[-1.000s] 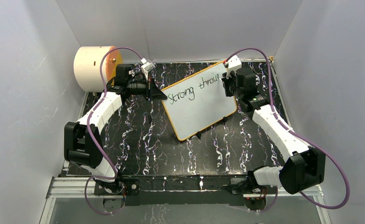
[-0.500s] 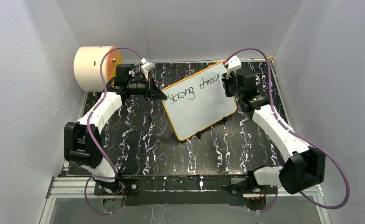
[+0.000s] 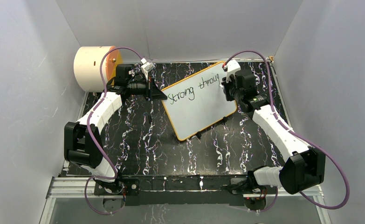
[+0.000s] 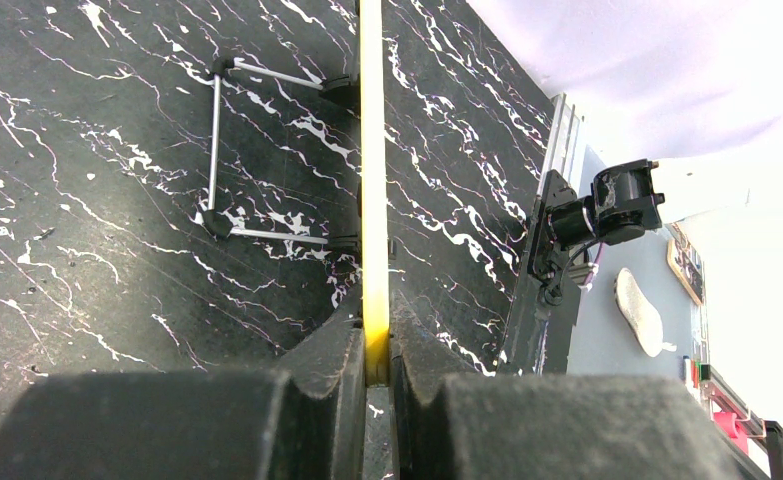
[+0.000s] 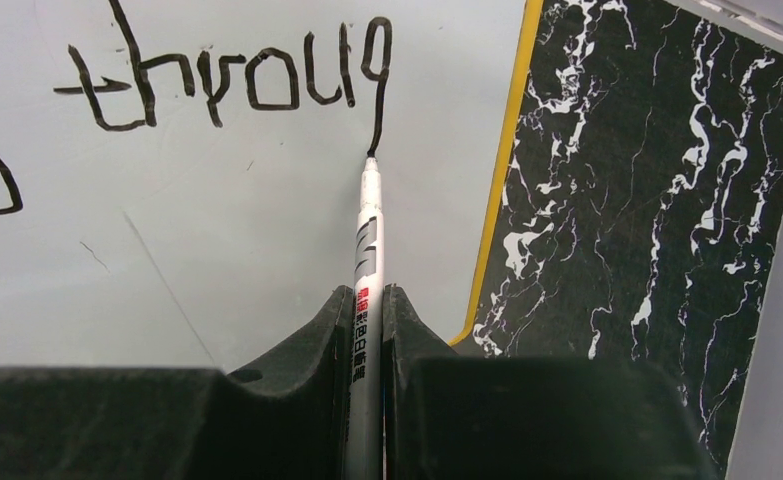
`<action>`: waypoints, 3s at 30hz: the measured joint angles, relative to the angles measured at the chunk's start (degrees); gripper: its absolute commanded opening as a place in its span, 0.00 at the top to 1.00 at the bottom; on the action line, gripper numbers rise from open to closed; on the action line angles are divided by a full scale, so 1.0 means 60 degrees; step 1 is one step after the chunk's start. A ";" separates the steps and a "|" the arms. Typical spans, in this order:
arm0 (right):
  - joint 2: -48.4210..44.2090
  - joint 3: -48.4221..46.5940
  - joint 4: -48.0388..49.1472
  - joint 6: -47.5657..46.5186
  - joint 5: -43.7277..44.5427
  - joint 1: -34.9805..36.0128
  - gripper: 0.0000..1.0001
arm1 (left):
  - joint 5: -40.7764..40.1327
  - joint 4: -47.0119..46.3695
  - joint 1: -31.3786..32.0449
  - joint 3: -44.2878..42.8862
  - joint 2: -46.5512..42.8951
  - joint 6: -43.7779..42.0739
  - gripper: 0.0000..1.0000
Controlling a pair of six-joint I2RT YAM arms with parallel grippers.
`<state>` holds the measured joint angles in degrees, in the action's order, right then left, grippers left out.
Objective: Write a sentence on the whiteboard
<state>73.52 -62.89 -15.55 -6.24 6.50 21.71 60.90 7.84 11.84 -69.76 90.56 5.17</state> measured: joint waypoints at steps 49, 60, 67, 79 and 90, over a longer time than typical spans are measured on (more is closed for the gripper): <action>0.0331 -0.0867 0.1432 0.0004 -0.0616 -0.0474 1.00 | 0.0007 0.0015 0.0000 0.0000 0.0000 0.0025 1.00; 0.0521 -0.0885 0.1384 0.0004 -0.0685 -0.0495 1.00 | 0.0007 0.0018 0.0000 0.0000 0.0000 0.0025 1.00; 0.0521 -0.0867 0.1100 0.0004 -0.0692 -0.0495 1.00 | 0.0007 0.0018 0.0000 0.0000 0.0000 0.0025 1.00; 0.0441 -0.0568 0.0834 0.0007 -0.0692 -0.0506 1.00 | 0.0000 0.0029 0.0000 0.0000 0.0000 0.0062 1.00; 0.0266 -0.0317 0.0568 0.0011 -0.0758 -0.0539 1.00 | 0.0004 0.0029 0.0000 0.0000 0.0000 0.0066 1.00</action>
<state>75.11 -64.79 -12.14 -6.17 1.96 18.48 60.93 8.01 11.84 -69.76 90.56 5.56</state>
